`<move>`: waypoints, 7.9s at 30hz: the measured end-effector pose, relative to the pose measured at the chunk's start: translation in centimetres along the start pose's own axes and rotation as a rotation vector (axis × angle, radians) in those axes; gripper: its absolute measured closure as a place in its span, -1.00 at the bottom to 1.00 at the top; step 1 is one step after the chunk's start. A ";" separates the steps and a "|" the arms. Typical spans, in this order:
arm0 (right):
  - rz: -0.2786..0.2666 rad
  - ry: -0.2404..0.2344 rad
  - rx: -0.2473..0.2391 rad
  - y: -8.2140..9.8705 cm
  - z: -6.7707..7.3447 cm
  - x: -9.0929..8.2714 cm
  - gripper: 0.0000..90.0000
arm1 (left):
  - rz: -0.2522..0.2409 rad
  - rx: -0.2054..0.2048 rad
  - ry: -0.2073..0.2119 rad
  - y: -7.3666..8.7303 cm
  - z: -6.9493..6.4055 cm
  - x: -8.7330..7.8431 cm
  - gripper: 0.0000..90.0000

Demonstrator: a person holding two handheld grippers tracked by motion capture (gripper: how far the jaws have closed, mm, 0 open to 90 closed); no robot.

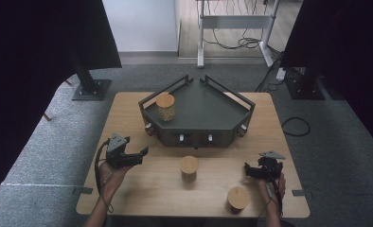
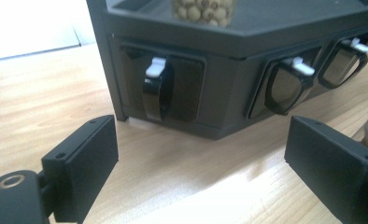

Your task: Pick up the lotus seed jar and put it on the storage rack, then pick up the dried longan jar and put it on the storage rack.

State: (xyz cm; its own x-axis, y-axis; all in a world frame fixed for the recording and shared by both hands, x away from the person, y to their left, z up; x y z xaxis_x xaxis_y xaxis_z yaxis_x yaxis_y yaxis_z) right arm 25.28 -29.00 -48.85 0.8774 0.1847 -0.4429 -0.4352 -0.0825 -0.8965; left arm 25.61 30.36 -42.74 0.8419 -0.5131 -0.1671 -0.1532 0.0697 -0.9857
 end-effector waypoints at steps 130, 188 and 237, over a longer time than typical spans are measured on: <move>-0.178 -0.090 -0.048 -3.0 1.6 -5.6 -0.97 | 0.295 0.026 -0.072 5.1 -2.4 2.9 -0.79; -0.302 -0.189 -0.052 -4.2 7.8 -10.0 -0.99 | 0.311 0.021 -0.083 5.0 -2.4 3.0 -0.93; -0.302 -0.311 -0.077 -3.9 15.1 -7.1 -0.97 | 0.313 0.025 -0.074 5.0 -2.2 3.0 -0.94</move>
State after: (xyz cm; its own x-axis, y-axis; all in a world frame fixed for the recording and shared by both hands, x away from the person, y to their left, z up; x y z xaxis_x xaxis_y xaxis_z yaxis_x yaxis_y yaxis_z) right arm 17.72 -15.24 -42.14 0.8550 0.4970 -0.1480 -0.1422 -0.0498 -0.9886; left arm 26.24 27.28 -48.09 0.7911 -0.4001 -0.4626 -0.3988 0.2360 -0.8861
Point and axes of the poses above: each handheld gripper's, and its own axes: x roughly forward along the jaws, y roughly out of its underside, z roughly to its left, the point moved 2 cm from there along x, roughly forward along the jaws, and after that the axes turned 15 degrees about -z, right-handed, at the moved point
